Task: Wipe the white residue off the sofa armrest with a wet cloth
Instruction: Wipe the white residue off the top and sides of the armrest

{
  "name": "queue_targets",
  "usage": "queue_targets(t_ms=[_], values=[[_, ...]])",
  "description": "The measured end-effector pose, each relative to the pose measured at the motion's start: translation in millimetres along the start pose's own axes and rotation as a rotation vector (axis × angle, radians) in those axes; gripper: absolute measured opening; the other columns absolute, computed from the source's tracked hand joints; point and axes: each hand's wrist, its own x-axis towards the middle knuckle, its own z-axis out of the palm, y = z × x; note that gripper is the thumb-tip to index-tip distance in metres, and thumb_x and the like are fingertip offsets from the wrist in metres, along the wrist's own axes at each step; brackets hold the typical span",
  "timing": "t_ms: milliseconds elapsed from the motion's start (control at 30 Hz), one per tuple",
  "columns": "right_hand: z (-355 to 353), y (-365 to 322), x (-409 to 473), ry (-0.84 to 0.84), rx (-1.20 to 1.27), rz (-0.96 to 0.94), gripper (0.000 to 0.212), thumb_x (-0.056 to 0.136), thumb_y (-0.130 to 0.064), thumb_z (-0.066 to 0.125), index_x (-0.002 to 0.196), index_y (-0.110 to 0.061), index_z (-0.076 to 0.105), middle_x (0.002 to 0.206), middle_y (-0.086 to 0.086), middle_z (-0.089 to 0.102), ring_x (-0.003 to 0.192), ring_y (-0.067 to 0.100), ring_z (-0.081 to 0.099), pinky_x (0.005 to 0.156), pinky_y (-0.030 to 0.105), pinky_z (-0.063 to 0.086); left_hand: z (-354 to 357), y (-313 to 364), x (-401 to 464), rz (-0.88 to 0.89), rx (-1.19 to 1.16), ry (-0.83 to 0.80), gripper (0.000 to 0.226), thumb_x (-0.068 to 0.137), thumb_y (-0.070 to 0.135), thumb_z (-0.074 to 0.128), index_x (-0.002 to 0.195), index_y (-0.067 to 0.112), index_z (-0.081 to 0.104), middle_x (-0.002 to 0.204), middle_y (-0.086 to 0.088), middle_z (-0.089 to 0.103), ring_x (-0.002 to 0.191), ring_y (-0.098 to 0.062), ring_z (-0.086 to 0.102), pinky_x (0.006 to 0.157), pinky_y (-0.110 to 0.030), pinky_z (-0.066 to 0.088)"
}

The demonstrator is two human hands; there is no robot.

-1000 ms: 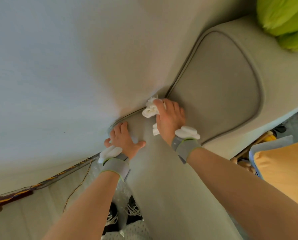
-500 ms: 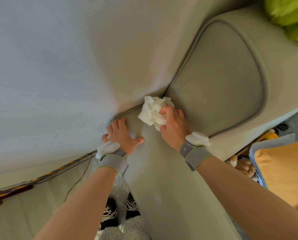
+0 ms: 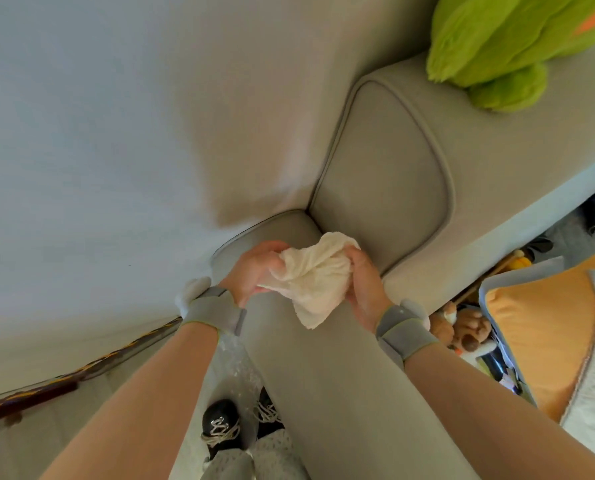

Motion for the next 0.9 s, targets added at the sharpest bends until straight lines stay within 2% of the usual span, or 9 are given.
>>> queue_targets(t_ms=[133, 233, 367, 467, 533, 667, 767, 833, 900], values=[[-3, 11, -5, -0.212, 0.16, 0.103, 0.065, 0.083, -0.046, 0.063, 0.135, -0.019, 0.037, 0.132, 0.009, 0.054, 0.115, 0.025, 0.058, 0.087, 0.043, 0.053, 11, 7, -2, -0.007, 0.289, -0.12, 0.057, 0.064, 0.049, 0.072, 0.108, 0.016, 0.058, 0.107, -0.006, 0.055, 0.1, -0.026, 0.054, 0.08, -0.036, 0.048], [-8, 14, -6, -0.351, 0.084, 0.074, 0.062, 0.082, -0.021, 0.067, 0.134, -0.022, 0.033, 0.13, 0.006, 0.054, 0.113, 0.023, 0.059, 0.086, 0.042, 0.055, 12, 9, 0, 0.041, 0.549, -0.026, 0.019, 0.089, 0.032, 0.06, 0.094, 0.014, 0.057, 0.096, -0.009, 0.058, 0.09, -0.025, 0.055, 0.083, -0.039, 0.045], [-13, 7, -9, -0.288, -0.081, 0.069, 0.064, 0.08, -0.004, 0.069, 0.135, -0.012, 0.036, 0.128, 0.008, 0.055, 0.114, 0.027, 0.057, 0.097, 0.046, 0.048, 14, 15, -5, 0.042, 0.534, 0.151, 0.025, 0.097, 0.029, 0.044, 0.082, 0.01, 0.051, 0.087, -0.011, 0.052, 0.082, -0.024, 0.048, 0.068, -0.031, 0.037], [-14, -3, -12, -0.259, -0.259, 0.096, 0.06, 0.083, -0.01, 0.067, 0.134, -0.01, 0.035, 0.126, 0.006, 0.053, 0.112, 0.025, 0.056, 0.098, 0.04, 0.047, 19, 13, -7, 0.048, 0.494, 0.262, 0.031, 0.094, 0.035, 0.044, 0.074, 0.012, 0.048, 0.079, -0.008, 0.051, 0.08, -0.024, 0.046, 0.071, -0.029, 0.033], [-12, -9, -15, -0.181, -0.566, 0.045, 0.061, 0.083, -0.026, 0.067, 0.134, -0.011, 0.035, 0.127, 0.006, 0.05, 0.113, 0.026, 0.053, 0.097, 0.039, 0.045, 23, 13, -3, 0.045, 0.455, 0.333, 0.024, 0.095, 0.03, 0.045, 0.09, 0.009, 0.053, 0.091, -0.01, 0.053, 0.087, -0.025, 0.049, 0.076, -0.03, 0.036], [0, 0, -20, 0.232, -1.259, -0.39, 0.055, 0.082, -0.026, 0.059, 0.131, -0.008, 0.04, 0.132, 0.013, 0.043, 0.116, 0.034, 0.047, 0.093, 0.039, 0.042, 24, 18, 13, 0.025, 0.499, 0.387, 0.033, 0.093, 0.024, 0.05, 0.119, 0.006, 0.045, 0.108, -0.013, 0.053, 0.104, -0.031, 0.053, 0.086, -0.037, 0.044], [10, 8, -12, 0.322, -1.368, -0.948, 0.047, 0.073, -0.021, 0.046, 0.117, -0.014, 0.06, 0.11, 0.01, 0.064, 0.097, 0.031, 0.062, 0.081, 0.037, 0.051, 22, 26, 22, 0.049, 0.454, 0.25, 0.03, 0.092, 0.02, 0.05, 0.118, 0.007, 0.046, 0.114, -0.017, 0.054, 0.098, -0.03, 0.055, 0.077, -0.039, 0.05], [14, 8, -3, 0.062, -1.38, -0.851, 0.05, 0.081, -0.03, 0.03, 0.116, -0.013, 0.061, 0.106, 0.011, 0.065, 0.099, 0.033, 0.061, 0.086, 0.037, 0.049, 23, 30, 28, 0.044, 0.329, 0.198, 0.033, 0.094, 0.014, 0.05, 0.124, 0.007, 0.041, 0.121, -0.017, 0.05, 0.108, -0.034, 0.054, 0.087, -0.048, 0.051], [15, 7, 7, -0.083, -1.39, -0.438, 0.057, 0.092, -0.042, 0.03, 0.14, -0.011, 0.034, 0.133, 0.014, 0.05, 0.119, 0.033, 0.048, 0.1, 0.04, 0.039, 24, 30, 36, 0.067, 0.448, 0.279, 0.034, 0.093, 0.012, 0.05, 0.126, 0.006, 0.044, 0.118, -0.014, 0.051, 0.115, -0.033, 0.051, 0.096, -0.04, 0.045]])
